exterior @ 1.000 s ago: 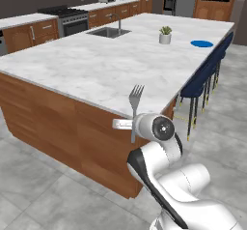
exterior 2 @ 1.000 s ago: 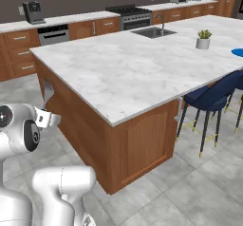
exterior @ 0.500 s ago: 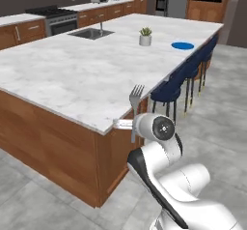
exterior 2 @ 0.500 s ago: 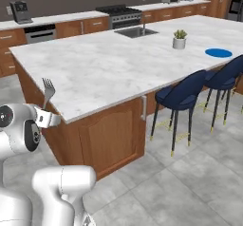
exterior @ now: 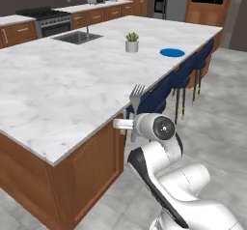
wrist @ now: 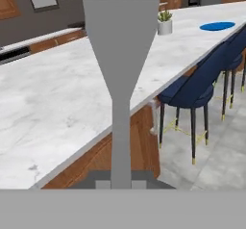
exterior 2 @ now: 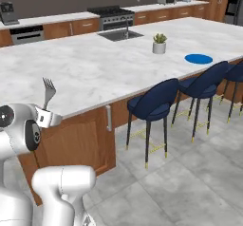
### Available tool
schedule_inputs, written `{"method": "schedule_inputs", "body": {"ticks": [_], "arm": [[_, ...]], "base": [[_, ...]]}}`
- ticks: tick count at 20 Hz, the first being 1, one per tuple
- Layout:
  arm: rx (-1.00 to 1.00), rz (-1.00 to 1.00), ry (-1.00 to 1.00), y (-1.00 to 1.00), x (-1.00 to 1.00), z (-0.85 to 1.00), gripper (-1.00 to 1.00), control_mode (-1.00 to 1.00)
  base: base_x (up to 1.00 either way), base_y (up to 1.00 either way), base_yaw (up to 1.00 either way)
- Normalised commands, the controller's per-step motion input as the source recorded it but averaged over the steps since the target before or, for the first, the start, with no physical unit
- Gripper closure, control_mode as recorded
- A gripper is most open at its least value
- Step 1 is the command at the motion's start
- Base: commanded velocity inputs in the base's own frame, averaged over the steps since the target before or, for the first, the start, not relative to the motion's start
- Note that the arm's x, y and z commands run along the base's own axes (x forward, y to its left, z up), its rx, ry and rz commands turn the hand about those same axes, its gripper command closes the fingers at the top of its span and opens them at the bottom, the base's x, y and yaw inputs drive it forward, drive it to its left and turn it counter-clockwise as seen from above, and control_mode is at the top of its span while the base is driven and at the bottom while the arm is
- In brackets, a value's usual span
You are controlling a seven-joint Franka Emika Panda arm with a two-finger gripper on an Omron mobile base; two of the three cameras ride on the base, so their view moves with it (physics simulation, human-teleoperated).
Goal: Take the fork and place it on the left side of the plate. Then take the spoon and place it on the right side of the plate. Make sure they're directly next to the plate.
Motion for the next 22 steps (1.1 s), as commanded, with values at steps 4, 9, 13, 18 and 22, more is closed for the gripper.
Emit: {"method": "schedule_inputs", "body": {"ticks": [4, 9, 13, 18, 22], "arm": [[0.00, 0.00, 0.00, 0.00, 0.00, 0.00, 1.00, 1.00], [0.00, 0.00, 0.00, 0.00, 0.00, 0.00, 1.00, 1.00], [0.00, 0.00, 0.00, 0.00, 0.00, 0.00, 1.00, 1.00], [0.00, 0.00, 0.00, 0.00, 0.00, 0.00, 1.00, 1.00], [0.00, 0.00, 0.00, 0.00, 0.00, 0.00, 1.00, 1.00]], "base": [[0.66, -1.00, 0.12], [0.67, -1.00, 0.13], [0.75, -1.00, 0.13], [0.78, -0.99, 0.16], [0.76, -0.93, 0.20]]}}
